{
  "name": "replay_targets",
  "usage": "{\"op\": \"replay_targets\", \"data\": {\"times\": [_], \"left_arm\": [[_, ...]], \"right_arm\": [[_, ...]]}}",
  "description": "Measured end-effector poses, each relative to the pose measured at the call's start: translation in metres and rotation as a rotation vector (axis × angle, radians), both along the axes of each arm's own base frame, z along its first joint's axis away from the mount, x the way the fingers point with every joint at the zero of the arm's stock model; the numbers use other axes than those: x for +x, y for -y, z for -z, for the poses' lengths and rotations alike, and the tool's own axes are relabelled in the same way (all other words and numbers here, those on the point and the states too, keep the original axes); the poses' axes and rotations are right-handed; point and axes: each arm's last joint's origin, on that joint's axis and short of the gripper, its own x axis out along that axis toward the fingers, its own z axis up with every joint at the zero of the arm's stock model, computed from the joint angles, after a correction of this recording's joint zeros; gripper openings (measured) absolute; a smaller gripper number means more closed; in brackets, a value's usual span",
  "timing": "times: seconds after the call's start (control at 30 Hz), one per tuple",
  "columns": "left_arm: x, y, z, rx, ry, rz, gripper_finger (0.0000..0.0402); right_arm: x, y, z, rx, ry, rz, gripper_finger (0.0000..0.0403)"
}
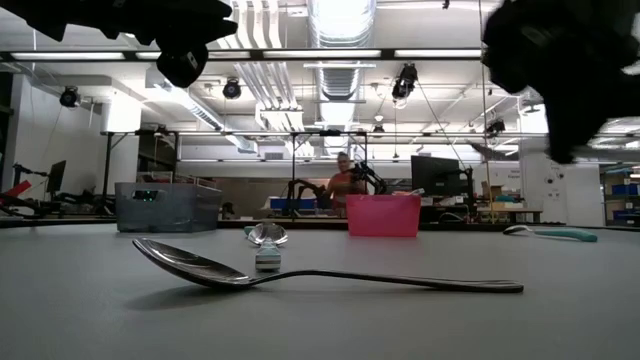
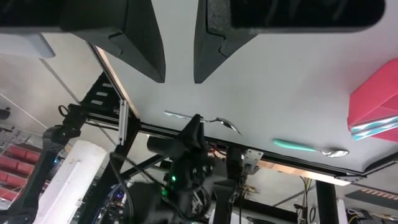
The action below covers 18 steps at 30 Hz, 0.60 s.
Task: Sort silverware by color (type)
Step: Put the white green spoon into the red bin
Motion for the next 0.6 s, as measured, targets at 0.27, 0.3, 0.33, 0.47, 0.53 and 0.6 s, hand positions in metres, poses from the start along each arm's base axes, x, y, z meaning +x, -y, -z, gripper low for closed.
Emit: {"op": "replay_targets", "data": {"times": [0.27, 0.3, 0.33, 0.47, 0.53, 0.6], "left_arm": [[0.002, 0.000, 0.003, 0.003, -0.017, 0.000, 0.0066], [0.003, 0.001, 0.004, 0.004, -0.018, 0.000, 0.0066], [0.004, 0.001, 0.006, 0.006, -0.028, 0.000, 0.0066], [0.009, 0.002, 0.014, 0.011, -0.070, 0.000, 0.0066], [0.013, 0.003, 0.016, 0.010, -0.064, 0.002, 0.0066], [0.015, 0.004, 0.017, 0.009, -0.058, 0.003, 0.0066]], "right_arm": [[0.032, 0.028, -0.035, -0.092, 0.054, -0.103, 0.0018], [0.037, 0.030, -0.037, -0.123, 0.059, -0.126, 0.0019], [0.043, 0.033, -0.041, -0.149, 0.072, -0.149, 0.0019], [0.071, 0.038, -0.050, -0.296, 0.115, -0.255, 0.0019], [0.086, 0.038, -0.051, -0.400, 0.112, -0.310, 0.0019], [0.102, 0.038, -0.051, -0.529, 0.108, -0.356, 0.0019]]}}
